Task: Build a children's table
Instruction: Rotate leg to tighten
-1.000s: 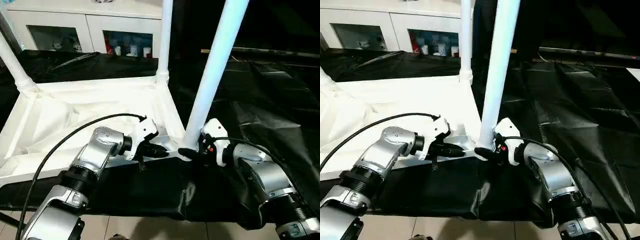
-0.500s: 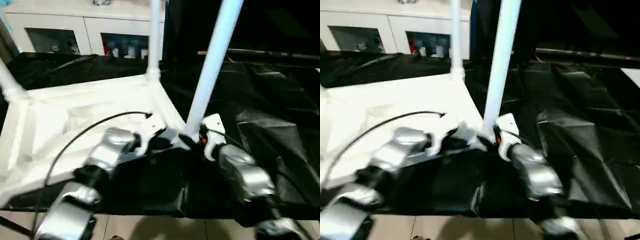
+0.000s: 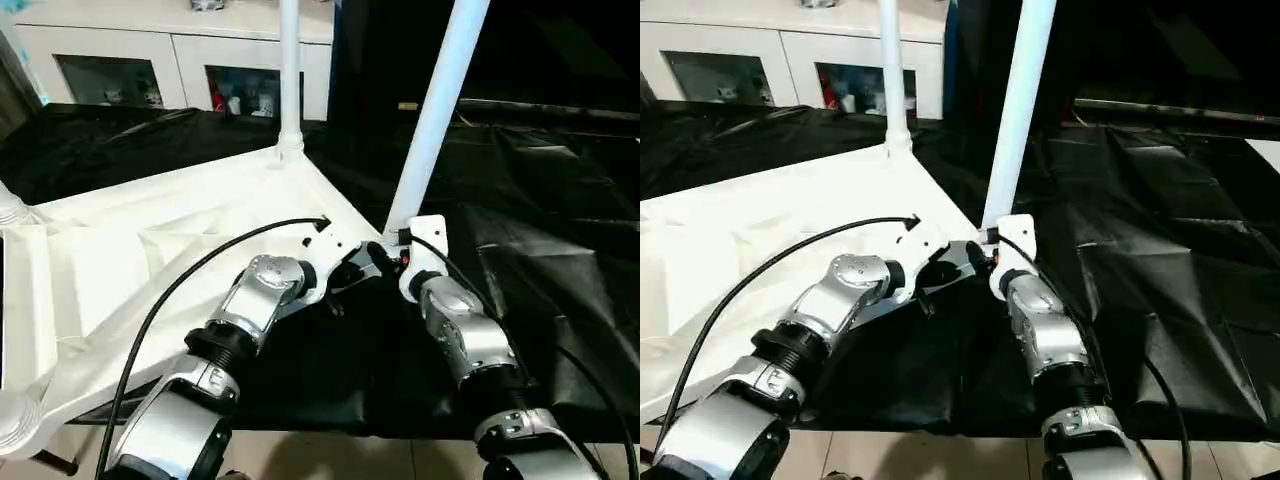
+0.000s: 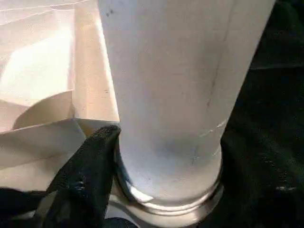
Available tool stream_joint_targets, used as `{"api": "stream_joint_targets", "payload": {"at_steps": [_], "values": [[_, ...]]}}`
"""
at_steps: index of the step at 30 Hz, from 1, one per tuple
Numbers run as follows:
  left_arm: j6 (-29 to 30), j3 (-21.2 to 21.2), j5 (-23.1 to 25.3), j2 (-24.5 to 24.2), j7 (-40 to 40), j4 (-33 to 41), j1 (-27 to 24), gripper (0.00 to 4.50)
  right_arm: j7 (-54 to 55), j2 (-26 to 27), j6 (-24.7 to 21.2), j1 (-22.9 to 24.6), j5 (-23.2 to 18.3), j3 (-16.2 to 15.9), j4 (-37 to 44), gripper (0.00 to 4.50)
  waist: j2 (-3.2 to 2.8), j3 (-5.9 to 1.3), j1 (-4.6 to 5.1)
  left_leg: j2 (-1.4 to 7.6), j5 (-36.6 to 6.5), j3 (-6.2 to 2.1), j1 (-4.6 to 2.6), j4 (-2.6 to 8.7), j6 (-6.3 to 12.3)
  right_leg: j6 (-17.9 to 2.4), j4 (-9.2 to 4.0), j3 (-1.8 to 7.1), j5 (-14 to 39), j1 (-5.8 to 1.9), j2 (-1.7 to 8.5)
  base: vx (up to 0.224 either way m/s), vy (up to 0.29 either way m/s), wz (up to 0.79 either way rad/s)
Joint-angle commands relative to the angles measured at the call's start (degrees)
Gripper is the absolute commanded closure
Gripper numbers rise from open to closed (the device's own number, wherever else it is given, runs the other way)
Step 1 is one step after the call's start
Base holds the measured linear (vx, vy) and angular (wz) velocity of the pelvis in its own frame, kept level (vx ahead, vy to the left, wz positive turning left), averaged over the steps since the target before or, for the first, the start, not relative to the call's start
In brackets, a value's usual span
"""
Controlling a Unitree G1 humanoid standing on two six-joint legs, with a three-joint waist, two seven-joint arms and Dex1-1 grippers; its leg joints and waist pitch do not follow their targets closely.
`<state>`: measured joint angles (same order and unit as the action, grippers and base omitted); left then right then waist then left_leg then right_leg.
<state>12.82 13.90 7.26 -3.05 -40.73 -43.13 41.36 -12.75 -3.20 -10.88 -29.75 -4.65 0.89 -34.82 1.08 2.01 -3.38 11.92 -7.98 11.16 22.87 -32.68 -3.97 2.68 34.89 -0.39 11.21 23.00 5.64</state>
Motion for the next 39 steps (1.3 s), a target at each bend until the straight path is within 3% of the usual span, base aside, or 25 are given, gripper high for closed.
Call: {"api": "stream_joint_targets", "payload": {"at_steps": [1, 5, 8, 9, 14, 17, 22, 24, 26, 27, 28, 31, 39], "values": [[-2.7, -0.2, -2.6, 0.3, -3.3, -0.5, -0.9, 4.50, -5.1, -1.6, -0.7, -0.1, -1.1, -1.4, 1.3, 0.79, 0.80, -3.18, -0.01, 0.39, -17.9, -0.24, -1.31, 3.69, 0.75, -8.8, -4.97, 0.43, 12.5, -1.55, 1.01, 0.000, 0.000, 0.00], [-4.5, -0.3, -4.4, -4.0, -11.5, 1.4, -1.8, 4.50, -19.9, -10.4, -2.8, 2.8, 0.0, -6.9, 7.9, 0.79, 0.78, -3.19, -0.33, 0.40, -15.0, -0.17, -1.04, 3.41, 2.35, -10.2, -4.61, 0.31, 8.5, -2.03, 0.99, 0.000, 0.000, 0.00], [-4.2, -0.5, -5.7, -5.8, -15.5, 2.9, -2.0, 4.50, -25.4, -13.4, -3.9, 3.9, -1.0, -8.2, 10.9, 0.79, 0.70, -3.21, -0.52, 0.45, -14.5, -0.11, -1.07, 3.29, 3.01, -11.1, -4.46, 0.34, 7.8, -2.12, 1.04, 0.000, 0.000, 0.00], [-4.3, -0.6, -5.9, -6.0, -16.1, 3.0, -2.0, 4.50, -26.1, -13.8, -4.0, 4.0, -1.0, -8.4, 11.2, 0.79, 0.32, -3.16, -0.40, 0.53, -14.8, -0.14, -1.15, 3.36, 2.81, -11.6, -4.44, 0.37, 8.0, -1.93, 1.02, 0.000, 0.000, 0.00], [-1.4, 0.5, -9.3, -10.4, -27.8, 8.2, -3.0, 4.50, -37.2, -19.1, -7.0, 4.2, -2.7, -12.2, 16.6, 0.79, 0.30, -3.23, -0.39, 0.75, -14.1, -0.09, -1.33, 3.28, 3.18, -13.6, -3.94, 0.39, 5.1, -2.09, 0.88, 0.000, 0.000, 0.00], [-1.1, 0.6, -9.6, -11.2, -29.2, 8.6, -3.3, 4.50, -38.2, -19.5, -7.2, 4.3, -2.4, -12.7, 16.8, 0.79, 0.26, -3.18, -0.50, 0.78, -14.1, 0.06, -1.49, 3.22, 3.20, -14.4, -3.96, 0.37, 4.8, -1.89, 0.92, 0.000, 0.000, 0.00], [-1.2, 0.4, -9.4, -11.6, -30.0, 8.5, -3.6, 4.50, -39.1, -19.6, -7.0, 4.3, -0.9, -13.7, 16.1, 0.79, 0.29, -3.14, -1.16, 0.83, -14.6, 0.07, -1.62, 3.28, 2.29, -14.0, -3.97, 0.44, 6.2, -1.87, 1.04, 0.000, 0.000, 0.00], [-0.7, 0.2, -9.6, -11.7, -29.6, 9.0, -3.8, 4.50, -39.1, -19.6, -7.3, 4.3, -1.2, -13.9, 16.1, 1.13, 0.32, -3.19, -1.30, 0.83, -14.4, 0.04, -1.62, 3.28, 2.02, -13.7, -3.90, 0.46, 6.2, -1.94, 1.08, 0.000, 0.000, 0.00], [-0.3, 0.2, -9.9, -11.8, -29.6, 9.5, -4.0, 4.50, -39.1, -19.5, -7.6, 4.4, -1.5, -13.9, 16.2, 1.16, 0.28, -3.24, -1.29, 0.82, -14.0, 0.04, -1.64, 3.23, 2.07, -13.7, -3.82, 0.46, 5.5, -1.95, 1.05, 0.000, 0.000, 0.00], [-0.3, 0.2, -9.9, -11.8, -29.7, 9.5, -4.0, 4.50, -39.0, -19.4, -7.6, 4.5, -1.6, -13.8, 16.1, 1.16, 0.56, -3.27, -1.37, 0.80, -13.4, 0.05, -1.57, 3.17, 2.32, -13.8, -3.72, 0.45, 5.0, -2.05, 1.09, 0.000, 0.000, 0.00], [-0.3, 0.2, -9.9, -11.8, -29.7, 9.6, -4.1, 4.50, -38.9, -19.3, -7.6, 4.6, -1.6, -13.7, 16.0, 1.42, 0.48, -3.29, -1.35, 0.78, -12.9, 0.08, -1.57, 3.12, 2.57, -13.8, -3.68, 0.45, 4.5, -2.02, 1.04, 0.000, 0.000, 0.00], [-0.2, 0.1, -9.8, -11.7, -29.7, 9.6, -4.1, 4.50, -39.0, -19.1, -7.5, 4.7, -1.6, -13.6, 15.8, 1.61, 0.48, -3.32, -1.40, 0.74, -12.2, 0.10, -1.53, 3.04, 2.91, -14.1, -3.58, 0.43, 3.5, -2.07, 1.01, 0.000, 0.000, 0.00], [-0.2, -0.2, -9.2, -10.6, -27.1, 9.1, -4.1, 4.50, -31.9, -15.5, -7.5, 5.7, -2.0, -10.5, 13.5, 1.74, 0.34, -3.26, -1.23, 0.70, -13.2, 0.05, -1.56, 3.16, 2.22, -13.8, -3.72, 0.42, 5.0, -1.96, 1.00, 0.000, 0.000, 0.00]]}}
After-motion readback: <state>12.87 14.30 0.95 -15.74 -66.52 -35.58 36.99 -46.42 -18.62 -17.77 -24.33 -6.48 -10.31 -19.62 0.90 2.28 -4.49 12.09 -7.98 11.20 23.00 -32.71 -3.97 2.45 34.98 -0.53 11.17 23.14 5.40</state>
